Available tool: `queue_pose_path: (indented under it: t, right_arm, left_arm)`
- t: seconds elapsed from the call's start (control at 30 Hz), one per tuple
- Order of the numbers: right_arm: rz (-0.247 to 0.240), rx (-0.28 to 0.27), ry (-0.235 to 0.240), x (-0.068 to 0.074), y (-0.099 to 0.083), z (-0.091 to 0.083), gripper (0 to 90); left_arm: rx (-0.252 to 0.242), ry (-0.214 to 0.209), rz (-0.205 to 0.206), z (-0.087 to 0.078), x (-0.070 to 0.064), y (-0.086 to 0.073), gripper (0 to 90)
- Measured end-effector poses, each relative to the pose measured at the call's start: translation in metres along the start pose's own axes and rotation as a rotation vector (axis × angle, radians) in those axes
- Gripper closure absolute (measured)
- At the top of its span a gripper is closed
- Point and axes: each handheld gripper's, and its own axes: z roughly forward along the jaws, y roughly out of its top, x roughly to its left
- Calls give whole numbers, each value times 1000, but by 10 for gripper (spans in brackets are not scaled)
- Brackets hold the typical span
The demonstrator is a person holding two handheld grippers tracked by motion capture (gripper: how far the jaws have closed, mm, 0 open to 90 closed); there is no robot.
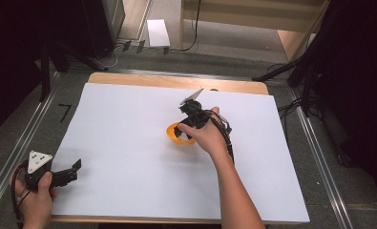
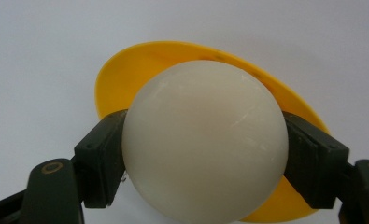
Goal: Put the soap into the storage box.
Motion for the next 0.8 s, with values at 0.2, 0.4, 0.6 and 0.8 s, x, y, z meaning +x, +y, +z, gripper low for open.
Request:
queue_pose_path:
  t: [0.2,0.4,0.6,0.8]
  right_arm:
    - [-1,14,1,-1,2,5,238]
    - [3,37,-14,-2,3,13,238]
    - [19,38,-14,-4,3,16,238]
    - [5,44,-36,-1,3,16,235]
  left_arm:
    - [3,0,0,0,0,0,3]
    - [2,-2,-1,0,0,0,3]
    - [5,-2,-4,0,0,0,3]
    - [4,-1,-5,1,0,0,3]
